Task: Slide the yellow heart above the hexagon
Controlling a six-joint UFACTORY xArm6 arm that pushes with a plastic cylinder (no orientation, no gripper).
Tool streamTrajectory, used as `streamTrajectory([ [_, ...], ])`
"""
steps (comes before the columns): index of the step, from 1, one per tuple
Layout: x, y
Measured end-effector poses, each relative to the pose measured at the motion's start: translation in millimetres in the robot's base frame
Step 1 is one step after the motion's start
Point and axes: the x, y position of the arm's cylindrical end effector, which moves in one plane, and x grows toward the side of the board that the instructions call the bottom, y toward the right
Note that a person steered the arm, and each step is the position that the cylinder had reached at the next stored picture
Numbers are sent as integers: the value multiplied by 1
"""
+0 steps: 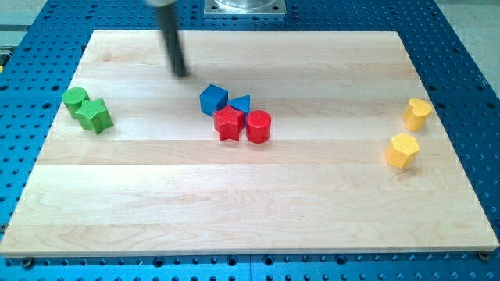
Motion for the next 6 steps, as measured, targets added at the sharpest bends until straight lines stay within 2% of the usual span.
streamTrajectory([
  [1,-5,141],
  [2,30,265],
  [3,119,360],
  [4,158,398],
  [5,150,312],
  [6,92,300],
])
